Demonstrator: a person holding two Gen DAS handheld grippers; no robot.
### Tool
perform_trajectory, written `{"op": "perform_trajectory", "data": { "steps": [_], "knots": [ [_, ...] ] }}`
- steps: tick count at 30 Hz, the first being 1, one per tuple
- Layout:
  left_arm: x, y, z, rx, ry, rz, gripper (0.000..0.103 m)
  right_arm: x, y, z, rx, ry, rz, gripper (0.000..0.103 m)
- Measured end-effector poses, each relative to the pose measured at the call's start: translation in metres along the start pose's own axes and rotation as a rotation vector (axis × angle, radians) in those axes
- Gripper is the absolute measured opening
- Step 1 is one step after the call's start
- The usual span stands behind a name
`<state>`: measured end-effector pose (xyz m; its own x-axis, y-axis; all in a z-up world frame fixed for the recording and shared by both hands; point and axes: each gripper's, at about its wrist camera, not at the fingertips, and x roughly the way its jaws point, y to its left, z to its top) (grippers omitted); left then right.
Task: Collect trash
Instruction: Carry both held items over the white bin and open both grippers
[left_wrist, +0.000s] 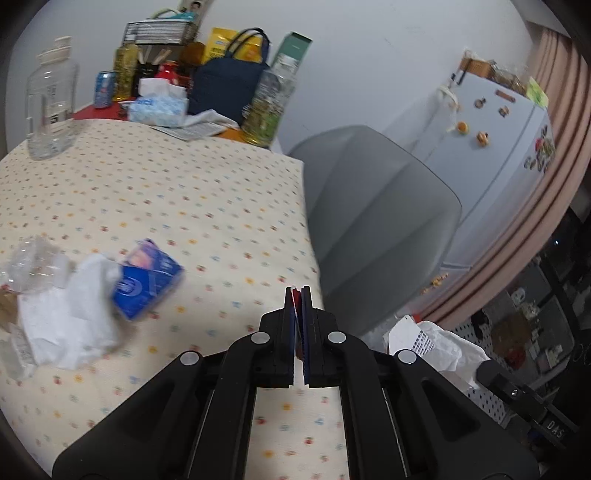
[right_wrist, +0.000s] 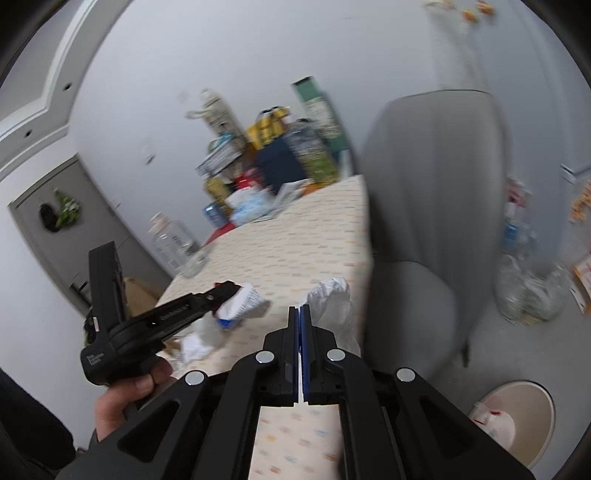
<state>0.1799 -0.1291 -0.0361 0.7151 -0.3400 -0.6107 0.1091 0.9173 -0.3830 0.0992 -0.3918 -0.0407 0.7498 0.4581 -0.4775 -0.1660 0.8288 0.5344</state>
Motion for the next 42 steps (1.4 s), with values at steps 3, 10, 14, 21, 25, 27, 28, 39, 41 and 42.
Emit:
{"op": "perform_trajectory", "data": {
  "steps": [3, 10, 14, 21, 25, 27, 28, 39, 41, 42],
  "knots": [
    [0.015, -0.023, -0.006, 0.027, 0.028, -0.021, 0.004, -0.019, -0.031, -0.003, 0.039, -0.023, -0.052, 0.002],
    [0.048, -0.079, -0.028, 0.105, 0.098, -0.063, 0.004, -0.049, -0.088, -0.019, 0.130, -0.044, -0.133, 0.002],
    [0.065, -0.106, -0.044, 0.136, 0.140, -0.075, 0.004, -0.059, -0.117, -0.034, 0.181, -0.043, -0.169, 0.002],
    [0.103, -0.148, -0.080, 0.195, 0.223, -0.065, 0.004, -0.062, -0.162, -0.059, 0.268, -0.020, -0.225, 0.002],
    [0.123, -0.169, -0.104, 0.231, 0.275, -0.052, 0.004, -0.061, -0.182, -0.076, 0.312, 0.000, -0.259, 0.002],
    [0.132, -0.176, -0.117, 0.249, 0.303, -0.045, 0.004, -0.056, -0.195, -0.087, 0.339, 0.013, -0.284, 0.002],
    [0.138, -0.179, -0.123, 0.257, 0.318, -0.042, 0.004, -0.055, -0.201, -0.092, 0.350, 0.020, -0.295, 0.002],
    [0.175, -0.192, -0.162, 0.313, 0.406, 0.002, 0.004, -0.049, -0.260, -0.132, 0.500, 0.069, -0.368, 0.029],
    [0.179, -0.194, -0.165, 0.318, 0.416, 0.001, 0.004, -0.057, -0.264, -0.134, 0.507, 0.039, -0.382, 0.056],
    [0.181, -0.195, -0.167, 0.321, 0.419, 0.000, 0.004, -0.061, -0.266, -0.136, 0.510, 0.033, -0.388, 0.055]
  ]
}}
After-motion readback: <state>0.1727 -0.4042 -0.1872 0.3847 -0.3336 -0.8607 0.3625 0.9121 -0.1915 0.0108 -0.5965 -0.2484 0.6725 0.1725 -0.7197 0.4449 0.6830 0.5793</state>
